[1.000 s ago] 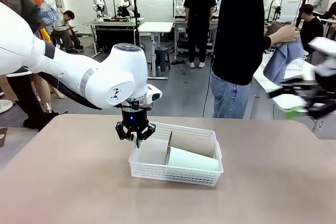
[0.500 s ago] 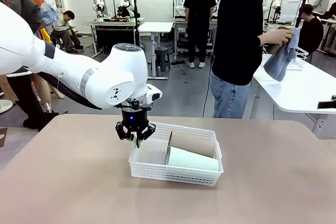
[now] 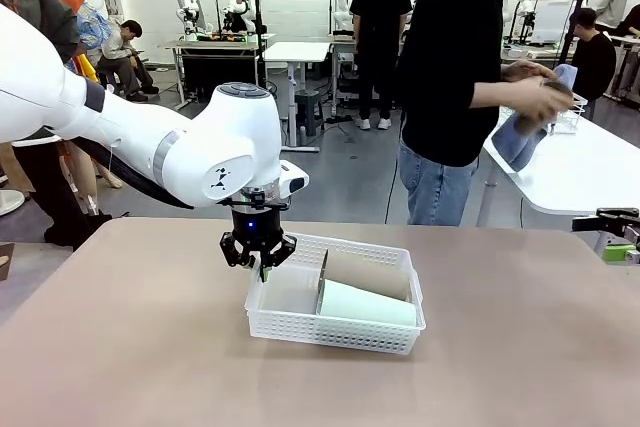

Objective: Clean and organize the cups into the basket.
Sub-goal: Pick up the Reusable plastic cup from the right side of the table and stack it inside the Organizing basket in the center of the table.

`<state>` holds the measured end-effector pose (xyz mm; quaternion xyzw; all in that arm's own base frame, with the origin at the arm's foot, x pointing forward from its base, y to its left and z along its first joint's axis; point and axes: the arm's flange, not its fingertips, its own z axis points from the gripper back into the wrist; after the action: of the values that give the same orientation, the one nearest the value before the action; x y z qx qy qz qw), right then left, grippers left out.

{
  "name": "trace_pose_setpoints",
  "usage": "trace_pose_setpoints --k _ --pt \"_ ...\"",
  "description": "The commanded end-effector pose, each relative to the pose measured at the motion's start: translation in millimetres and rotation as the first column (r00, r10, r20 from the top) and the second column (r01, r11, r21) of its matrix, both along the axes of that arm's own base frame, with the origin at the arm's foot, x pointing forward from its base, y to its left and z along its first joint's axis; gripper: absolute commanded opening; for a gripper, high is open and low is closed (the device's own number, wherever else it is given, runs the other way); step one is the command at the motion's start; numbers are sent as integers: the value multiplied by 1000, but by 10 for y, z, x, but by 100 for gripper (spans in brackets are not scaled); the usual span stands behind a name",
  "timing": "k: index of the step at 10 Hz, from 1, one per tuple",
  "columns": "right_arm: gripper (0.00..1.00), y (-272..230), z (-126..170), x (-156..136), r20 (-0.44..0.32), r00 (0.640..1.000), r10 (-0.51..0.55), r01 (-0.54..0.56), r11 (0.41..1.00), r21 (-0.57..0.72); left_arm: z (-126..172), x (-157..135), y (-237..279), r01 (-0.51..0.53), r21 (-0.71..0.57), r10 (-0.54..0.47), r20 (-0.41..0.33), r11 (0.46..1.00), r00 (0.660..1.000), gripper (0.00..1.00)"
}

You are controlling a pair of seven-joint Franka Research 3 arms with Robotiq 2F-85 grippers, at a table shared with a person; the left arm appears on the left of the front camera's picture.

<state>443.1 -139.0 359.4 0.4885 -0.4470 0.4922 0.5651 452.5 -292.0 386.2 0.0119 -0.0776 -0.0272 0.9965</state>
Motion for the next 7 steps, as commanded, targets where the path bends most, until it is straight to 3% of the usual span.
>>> trace_pose_setpoints --k 1,7 --pt "100 -8 53 -54 8 1000 -1 1 1000 4 9 -6 -6 1 2 -1 0 1000 1000 0" --pt "100 -8 53 -54 8 1000 -1 1 1000 4 9 -6 -6 1 2 -1 0 1000 1000 0"
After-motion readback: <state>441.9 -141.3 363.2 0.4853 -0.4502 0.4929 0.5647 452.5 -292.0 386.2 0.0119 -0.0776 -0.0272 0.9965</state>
